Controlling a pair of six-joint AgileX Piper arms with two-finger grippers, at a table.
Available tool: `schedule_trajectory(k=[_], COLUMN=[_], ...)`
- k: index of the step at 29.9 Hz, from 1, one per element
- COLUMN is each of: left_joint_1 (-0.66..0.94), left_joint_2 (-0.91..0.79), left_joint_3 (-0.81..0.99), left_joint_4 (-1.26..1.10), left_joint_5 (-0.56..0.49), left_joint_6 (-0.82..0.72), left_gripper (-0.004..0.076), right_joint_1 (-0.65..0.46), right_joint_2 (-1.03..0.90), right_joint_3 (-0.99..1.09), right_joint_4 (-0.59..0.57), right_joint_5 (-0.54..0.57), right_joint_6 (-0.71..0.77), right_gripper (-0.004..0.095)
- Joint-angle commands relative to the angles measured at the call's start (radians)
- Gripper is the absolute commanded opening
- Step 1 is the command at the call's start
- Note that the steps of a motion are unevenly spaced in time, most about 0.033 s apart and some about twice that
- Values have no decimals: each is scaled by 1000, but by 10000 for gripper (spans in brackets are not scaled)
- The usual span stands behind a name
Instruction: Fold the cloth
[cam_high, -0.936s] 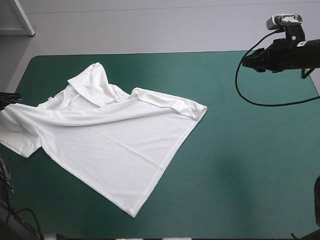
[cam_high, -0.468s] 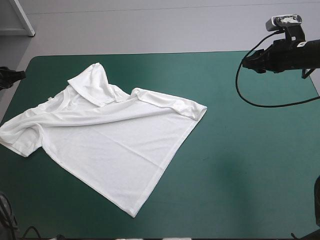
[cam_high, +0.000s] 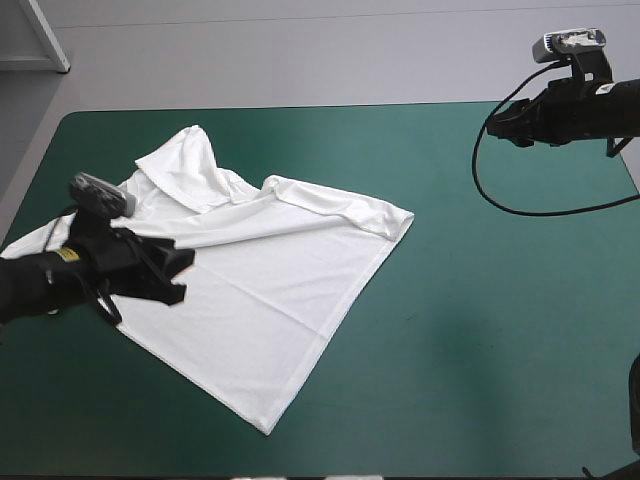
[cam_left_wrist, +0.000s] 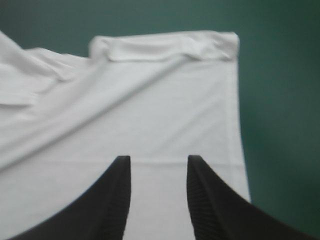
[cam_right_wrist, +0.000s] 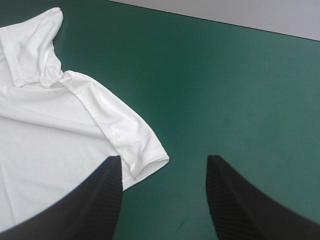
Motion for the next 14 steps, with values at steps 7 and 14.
schedule_trajectory(k=[7, 14], left_joint_1=[-403, -655], left_joint_2=[-60, -58], left_joint_3=[283, 371], left_joint_4=[-47, 158], left_joint_5=[67, -82], left_joint_6=[116, 218], left_gripper=[381, 386], right_joint_1=[-3, -3], right_joint_2=[-48, -48], right_joint_3=[-24, -24], right_joint_4=[57, 69], right_joint_5=[-41, -41], right_joint_6=[-5, 0], right_gripper=[490, 490])
